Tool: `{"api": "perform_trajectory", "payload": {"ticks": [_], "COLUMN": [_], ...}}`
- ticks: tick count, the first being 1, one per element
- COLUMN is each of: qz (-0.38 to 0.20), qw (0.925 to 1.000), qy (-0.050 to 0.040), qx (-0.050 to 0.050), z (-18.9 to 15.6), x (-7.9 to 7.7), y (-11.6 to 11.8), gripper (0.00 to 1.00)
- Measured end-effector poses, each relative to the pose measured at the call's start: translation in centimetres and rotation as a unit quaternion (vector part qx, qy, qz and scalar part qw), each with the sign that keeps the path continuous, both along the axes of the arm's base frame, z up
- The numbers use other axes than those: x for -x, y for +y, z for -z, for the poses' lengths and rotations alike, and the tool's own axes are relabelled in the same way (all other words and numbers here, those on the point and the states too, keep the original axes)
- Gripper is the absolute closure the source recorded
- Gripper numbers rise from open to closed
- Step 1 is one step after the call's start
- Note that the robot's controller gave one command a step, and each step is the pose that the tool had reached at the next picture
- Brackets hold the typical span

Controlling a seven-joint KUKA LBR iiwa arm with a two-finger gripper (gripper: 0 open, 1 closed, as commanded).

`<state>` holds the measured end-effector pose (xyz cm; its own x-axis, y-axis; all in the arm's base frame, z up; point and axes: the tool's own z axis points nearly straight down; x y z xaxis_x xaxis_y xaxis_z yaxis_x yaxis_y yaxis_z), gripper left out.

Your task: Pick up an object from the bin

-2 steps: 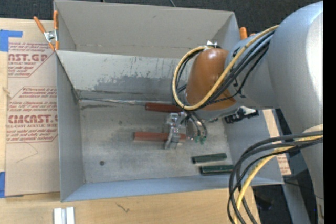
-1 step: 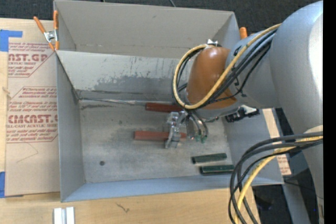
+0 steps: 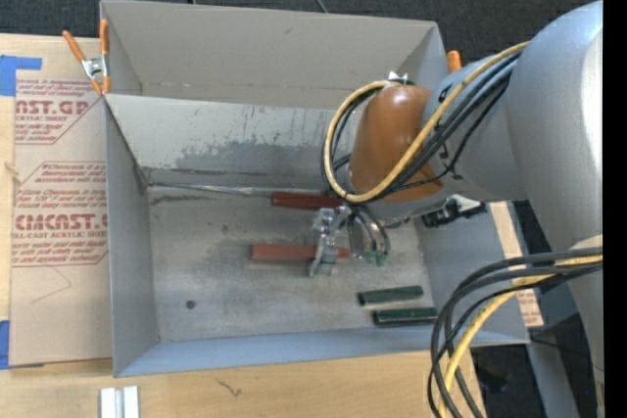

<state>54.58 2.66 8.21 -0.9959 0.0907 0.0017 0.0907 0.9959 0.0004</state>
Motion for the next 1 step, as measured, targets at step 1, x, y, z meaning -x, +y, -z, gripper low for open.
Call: {"api": "perform_trajectory", "payload": {"ticks": [1], "qz": [0.000], "qw": [1.0000], "qy": [0.0042], "qx": [0.000], "z": [-1.66], "x": [0.24], "y": [0.00], "gripper": [1.00]}}
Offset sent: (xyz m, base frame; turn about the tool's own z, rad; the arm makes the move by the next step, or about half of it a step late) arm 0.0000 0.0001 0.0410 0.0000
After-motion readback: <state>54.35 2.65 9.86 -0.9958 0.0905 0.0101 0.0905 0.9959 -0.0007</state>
